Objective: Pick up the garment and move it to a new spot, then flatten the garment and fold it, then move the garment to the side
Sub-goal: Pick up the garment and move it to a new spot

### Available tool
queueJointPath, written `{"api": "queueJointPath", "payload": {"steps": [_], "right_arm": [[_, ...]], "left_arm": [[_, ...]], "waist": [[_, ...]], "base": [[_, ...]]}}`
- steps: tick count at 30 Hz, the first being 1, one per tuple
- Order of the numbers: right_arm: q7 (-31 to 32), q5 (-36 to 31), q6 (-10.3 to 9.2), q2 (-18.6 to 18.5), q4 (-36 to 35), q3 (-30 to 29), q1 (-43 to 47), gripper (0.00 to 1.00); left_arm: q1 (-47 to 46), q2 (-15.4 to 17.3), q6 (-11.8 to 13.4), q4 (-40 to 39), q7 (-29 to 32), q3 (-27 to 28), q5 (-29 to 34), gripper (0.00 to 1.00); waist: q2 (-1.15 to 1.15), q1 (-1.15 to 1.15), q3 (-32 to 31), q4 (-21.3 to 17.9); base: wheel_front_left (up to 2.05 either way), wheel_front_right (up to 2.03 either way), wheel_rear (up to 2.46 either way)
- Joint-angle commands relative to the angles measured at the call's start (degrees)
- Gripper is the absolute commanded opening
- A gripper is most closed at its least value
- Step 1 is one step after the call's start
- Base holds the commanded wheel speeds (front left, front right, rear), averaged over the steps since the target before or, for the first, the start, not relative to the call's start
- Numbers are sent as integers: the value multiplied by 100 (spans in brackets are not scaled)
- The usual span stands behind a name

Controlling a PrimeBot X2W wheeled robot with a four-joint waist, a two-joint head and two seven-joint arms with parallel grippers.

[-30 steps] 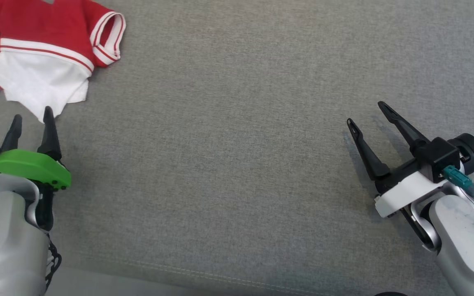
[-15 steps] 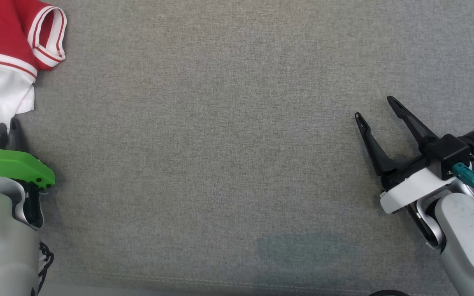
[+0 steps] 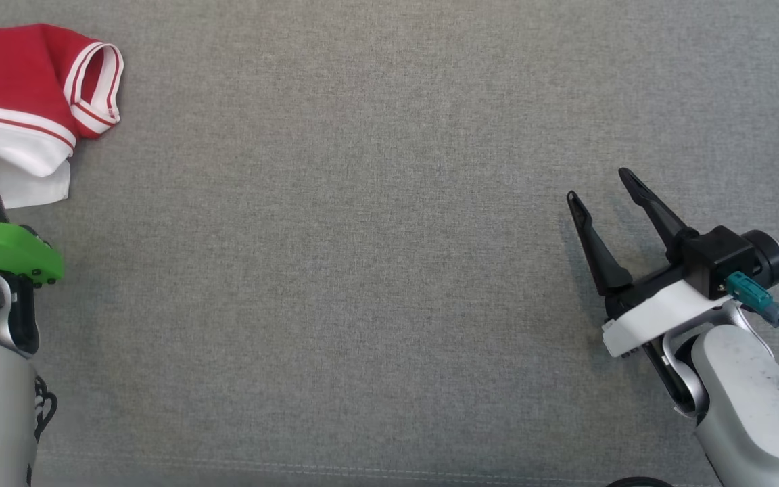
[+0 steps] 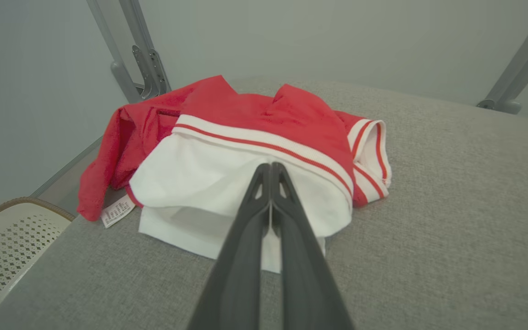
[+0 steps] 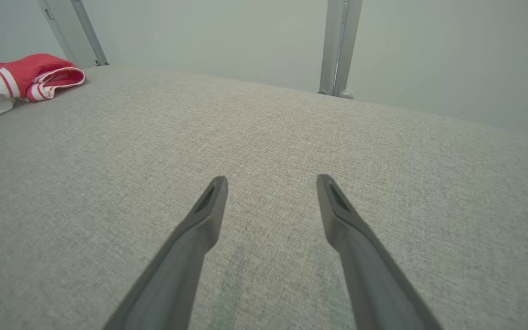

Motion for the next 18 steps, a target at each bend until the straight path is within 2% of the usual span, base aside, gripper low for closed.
{"api": "queueJointPath", "payload": {"steps": [1,8,12,18], "right_arm": [[-1,49,-9,51,25,-30,109,100],[-1,126,-9,518,152,-83,251,100],[-1,157,-9,732,199,-145,346,100],[-1,186,-9,916,268,-302,480,100]], "left_arm": [[143,6,-36,-133,1,29,68,0],[-184,-108,-232,-1334,0,-479,643,0],[-266,-480,-270,-1913,-1,-1091,679,0],[-122,-1113,-272,-2396,0,-2213,242,0]], "waist": [[0,0,-258,-70],[0,0,-855,-304],[0,0,-1070,-574],[0,0,-1186,-1085]], "base": [[0,0,0],[0,0,0],[0,0,0],[0,0,0]]}}
